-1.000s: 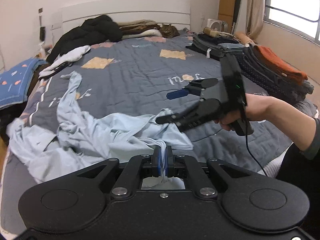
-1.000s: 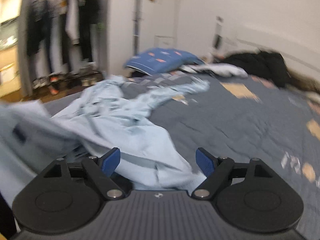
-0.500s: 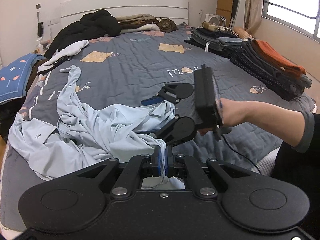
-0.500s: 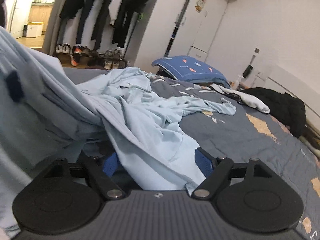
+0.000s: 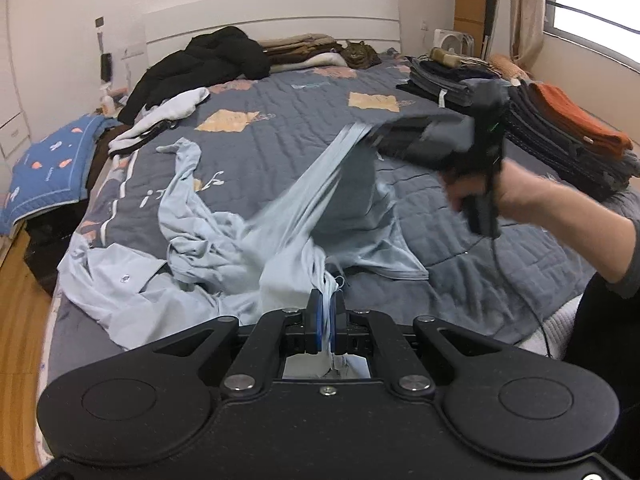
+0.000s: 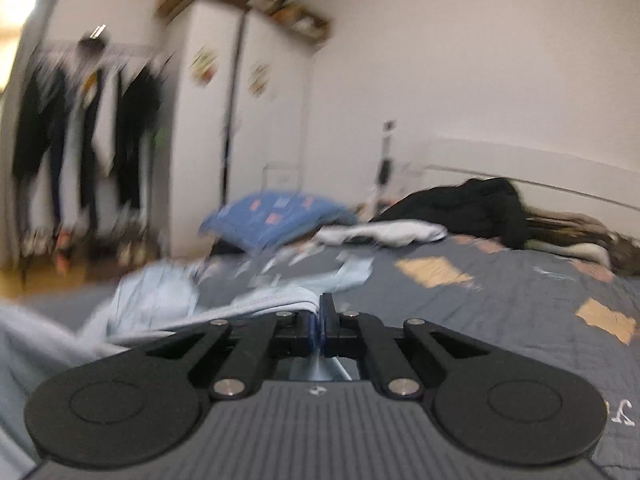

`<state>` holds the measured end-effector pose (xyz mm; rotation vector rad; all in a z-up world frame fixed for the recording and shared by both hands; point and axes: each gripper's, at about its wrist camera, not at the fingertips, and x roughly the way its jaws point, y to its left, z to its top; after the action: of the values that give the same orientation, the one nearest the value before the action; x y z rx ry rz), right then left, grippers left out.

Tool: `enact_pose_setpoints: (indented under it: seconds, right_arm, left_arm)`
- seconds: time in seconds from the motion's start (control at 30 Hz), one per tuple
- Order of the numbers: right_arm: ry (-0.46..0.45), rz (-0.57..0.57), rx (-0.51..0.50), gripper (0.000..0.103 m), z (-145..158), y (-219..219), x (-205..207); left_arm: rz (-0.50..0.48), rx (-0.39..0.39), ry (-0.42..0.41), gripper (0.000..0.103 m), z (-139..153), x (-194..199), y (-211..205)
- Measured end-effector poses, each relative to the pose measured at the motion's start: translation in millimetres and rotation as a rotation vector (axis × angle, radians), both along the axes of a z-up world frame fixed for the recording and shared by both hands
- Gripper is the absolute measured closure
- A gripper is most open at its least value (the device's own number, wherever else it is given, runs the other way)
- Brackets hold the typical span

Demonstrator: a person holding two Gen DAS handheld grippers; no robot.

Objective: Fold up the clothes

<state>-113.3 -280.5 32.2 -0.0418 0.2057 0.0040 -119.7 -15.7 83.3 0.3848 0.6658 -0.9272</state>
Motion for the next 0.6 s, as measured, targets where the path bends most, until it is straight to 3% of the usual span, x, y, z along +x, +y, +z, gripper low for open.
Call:
enact_pose_setpoints:
  seconds: [0.13,0.23,0.3,0.37,0.6]
  right_arm:
    - [-0.021,-0.046,0.011,0.101,12.7,-16.9,-11.4]
    - [-0.037,-0.091,0.060,0.101,17.3,-31.7,-17.8]
    - [-0.061,-0.117,0.112,0.101,24.3,-45.1,-24.0]
    - [-0.085,-0.141,0.166,0.101,32.8,-59.0,-29.1]
    - [-0.138,-0.232,0.264,0.101,40.4,-92.0,-44.5]
  left_arm:
    - [-0.028,0.070,-0.011,0.098,-11.0,-8.9,-7.4]
    - [-0.077,0.034,0.020,0.095,-12.3,-17.4,-8.6]
    - [-0.095,0.024,-0.003,0.077,-13.0,-20.5,-13.9]
    - [-0.110,0.020,-0.038,0.045,-13.9,-22.8,-20.4]
    - [-0.061,0.046,-0.096,0.043,-43.1,13.1,-56.3]
